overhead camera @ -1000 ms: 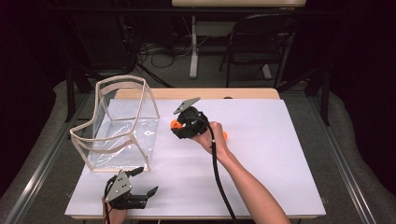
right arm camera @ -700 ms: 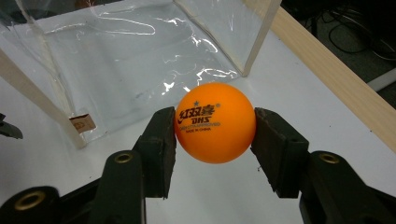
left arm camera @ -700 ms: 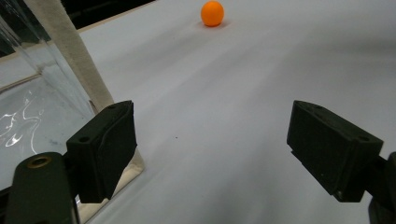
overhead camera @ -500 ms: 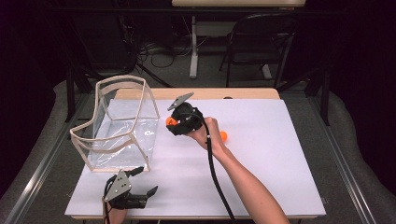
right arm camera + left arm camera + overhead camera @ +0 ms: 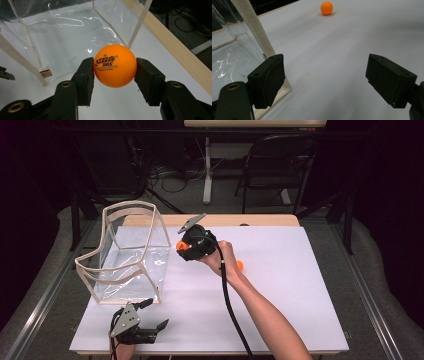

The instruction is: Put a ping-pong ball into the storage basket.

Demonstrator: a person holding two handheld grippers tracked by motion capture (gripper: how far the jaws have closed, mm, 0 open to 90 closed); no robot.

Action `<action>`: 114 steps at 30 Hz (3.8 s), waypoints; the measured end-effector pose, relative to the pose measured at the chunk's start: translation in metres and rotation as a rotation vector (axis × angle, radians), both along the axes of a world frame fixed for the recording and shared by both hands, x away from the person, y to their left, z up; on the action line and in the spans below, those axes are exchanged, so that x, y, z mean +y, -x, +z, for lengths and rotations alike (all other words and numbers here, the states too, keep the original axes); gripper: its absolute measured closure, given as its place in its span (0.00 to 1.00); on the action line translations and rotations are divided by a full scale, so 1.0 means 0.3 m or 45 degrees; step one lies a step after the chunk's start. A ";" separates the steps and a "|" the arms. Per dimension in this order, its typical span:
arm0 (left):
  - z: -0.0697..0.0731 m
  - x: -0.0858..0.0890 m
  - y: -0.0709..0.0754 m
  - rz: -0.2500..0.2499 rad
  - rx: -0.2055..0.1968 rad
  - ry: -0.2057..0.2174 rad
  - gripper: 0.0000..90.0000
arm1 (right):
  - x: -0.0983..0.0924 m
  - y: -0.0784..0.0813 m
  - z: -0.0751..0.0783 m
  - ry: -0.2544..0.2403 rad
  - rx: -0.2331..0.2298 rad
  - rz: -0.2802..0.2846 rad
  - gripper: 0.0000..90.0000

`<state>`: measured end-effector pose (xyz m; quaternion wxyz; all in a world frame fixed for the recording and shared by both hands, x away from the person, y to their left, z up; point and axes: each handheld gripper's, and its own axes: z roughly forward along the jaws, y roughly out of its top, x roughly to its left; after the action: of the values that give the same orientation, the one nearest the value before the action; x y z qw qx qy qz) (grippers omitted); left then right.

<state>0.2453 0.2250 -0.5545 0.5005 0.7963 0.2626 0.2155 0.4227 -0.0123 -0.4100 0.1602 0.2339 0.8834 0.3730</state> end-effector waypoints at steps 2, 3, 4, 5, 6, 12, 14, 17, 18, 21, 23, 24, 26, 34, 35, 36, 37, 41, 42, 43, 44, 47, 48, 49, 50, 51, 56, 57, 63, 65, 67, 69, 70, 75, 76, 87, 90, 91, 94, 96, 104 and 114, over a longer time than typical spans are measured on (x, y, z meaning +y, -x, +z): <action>0.000 0.000 -0.004 -0.002 -0.004 -0.001 0.17 | 0.004 -0.001 0.004 0.005 0.003 -0.002 0.56; -0.001 0.001 -0.006 0.000 0.001 0.012 0.17 | 0.007 -0.003 0.009 0.020 -0.003 0.003 0.56; -0.001 0.001 -0.006 0.005 0.001 0.011 0.17 | 0.009 -0.003 0.018 0.021 -0.006 0.001 0.56; -0.003 0.002 -0.007 0.007 0.002 0.011 0.17 | 0.008 -0.003 0.024 0.010 -0.004 0.005 0.56; -0.002 0.004 -0.008 0.005 0.005 0.007 0.17 | 0.010 -0.003 0.032 0.006 -0.003 0.003 0.56; 0.000 0.003 -0.005 0.006 0.002 0.006 0.17 | 0.018 -0.004 0.061 0.003 -0.017 0.007 0.56; -0.003 0.000 -0.007 0.004 0.011 0.014 0.17 | 0.021 -0.007 0.067 0.011 -0.018 0.006 0.56; -0.002 -0.001 -0.007 0.003 0.010 0.011 0.17 | 0.021 -0.011 0.079 0.005 -0.017 0.007 0.56; -0.003 -0.001 -0.007 0.007 0.010 0.013 0.17 | 0.022 -0.012 0.082 0.004 -0.016 0.005 0.56; -0.003 0.000 -0.009 0.007 0.013 0.011 0.17 | 0.030 -0.017 0.089 0.011 -0.022 0.011 0.56; -0.001 0.001 -0.008 0.008 0.011 0.011 0.17 | 0.035 -0.021 0.092 0.007 -0.016 0.012 0.56; -0.001 0.001 -0.008 0.009 0.009 0.014 0.18 | 0.039 -0.023 0.094 0.008 -0.013 0.010 0.56; 0.000 0.002 -0.008 0.011 0.010 0.017 0.17 | 0.044 -0.026 0.099 0.005 -0.013 0.012 0.56; 0.001 0.010 -0.011 0.026 0.009 0.030 0.17 | 0.063 -0.034 0.127 0.016 -0.023 0.022 0.56; 0.001 0.010 -0.012 0.027 0.012 0.025 0.17 | 0.064 -0.036 0.133 0.017 -0.024 0.025 0.56; 0.000 0.009 -0.014 0.030 0.017 0.026 0.17 | 0.064 -0.036 0.139 0.015 -0.030 0.027 0.56; -0.001 0.009 -0.015 0.028 0.019 0.026 0.17 | 0.064 -0.037 0.145 0.009 -0.031 0.024 0.56; 0.003 0.007 -0.012 0.032 0.012 0.019 0.17 | 0.064 -0.035 0.161 -0.006 -0.036 0.025 0.56; 0.003 0.008 -0.011 0.036 0.012 0.021 0.17 | 0.064 -0.034 0.163 -0.006 -0.035 0.025 0.56; 0.003 0.009 -0.012 0.037 0.013 0.016 0.17 | 0.064 -0.034 0.165 -0.005 -0.035 0.027 0.56; 0.001 0.009 -0.013 0.043 0.018 0.018 0.17 | 0.064 -0.034 0.167 -0.006 -0.034 0.026 0.56; 0.000 0.011 -0.016 0.048 0.022 0.018 0.17 | 0.066 -0.037 0.176 -0.005 -0.031 0.029 0.56; 0.000 0.010 -0.016 0.048 0.022 0.018 0.17 | 0.069 -0.038 0.177 -0.005 -0.035 0.028 0.56; 0.001 0.010 -0.016 0.049 0.020 0.017 0.17 | 0.071 -0.039 0.180 -0.007 -0.033 0.030 0.56; 0.001 0.009 -0.015 0.049 0.020 0.018 0.17 | 0.074 -0.039 0.182 -0.004 -0.033 0.029 0.56; 0.001 0.010 -0.015 0.049 0.020 0.019 0.17 | 0.077 -0.041 0.184 -0.006 -0.034 0.032 0.56; 0.001 0.013 -0.015 0.048 0.017 0.022 0.17 | 0.095 -0.047 0.189 -0.011 -0.027 0.035 0.56; 0.001 0.013 -0.015 0.050 0.016 0.024 0.17 | 0.097 -0.048 0.190 -0.013 -0.028 0.037 0.56; 0.002 0.010 -0.014 0.049 0.021 0.028 0.17 | 0.114 -0.048 0.229 -0.018 -0.030 0.045 0.56; 0.002 0.011 -0.015 0.049 0.020 0.032 0.17 | 0.121 -0.046 0.238 -0.013 -0.039 0.048 0.56; 0.001 0.011 -0.017 0.050 0.021 0.030 0.17 | 0.129 -0.048 0.242 -0.024 -0.035 0.049 0.56; 0.000 0.011 -0.017 0.050 0.023 0.031 0.17 | 0.140 -0.050 0.245 -0.019 -0.032 0.052 0.56; 0.001 0.011 -0.016 0.049 0.022 0.030 0.17 | 0.149 -0.051 0.245 -0.008 -0.035 0.056 0.56; 0.001 0.018 -0.016 0.053 0.019 0.033 0.17 | 0.172 -0.052 0.253 -0.006 -0.035 0.061 0.56; 0.000 0.018 -0.017 0.053 0.020 0.034 0.17 | 0.179 -0.053 0.254 -0.001 -0.037 0.062 0.56; 0.002 0.020 -0.014 0.051 0.015 0.044 0.17 | 0.229 -0.063 0.279 0.002 -0.040 0.071 0.56; 0.003 0.020 -0.014 0.048 0.013 0.038 0.17 | 0.246 -0.064 0.281 0.009 -0.042 0.074 0.56; 0.003 0.020 -0.013 0.050 0.015 0.041 0.17 | 0.249 -0.064 0.283 0.012 -0.044 0.077 0.56; 0.002 0.020 -0.014 0.052 0.018 0.049 0.17 | 0.261 -0.067 0.289 0.011 -0.046 0.076 0.56; 0.002 0.020 -0.014 0.050 0.018 0.048 0.17 | 0.269 -0.070 0.292 0.015 -0.049 0.076 0.56; 0.003 0.022 -0.016 0.046 0.023 0.049 0.18 | 0.299 -0.079 0.302 0.022 -0.044 0.082 0.56; 0.003 0.020 -0.015 0.048 0.019 0.049 0.17 | 0.340 -0.072 0.306 0.049 -0.052 0.094 0.56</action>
<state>0.2497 0.2310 -0.5536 0.5097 0.7830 0.2853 0.2137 0.4442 0.0896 -0.3184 0.1686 0.1903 0.8951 0.3661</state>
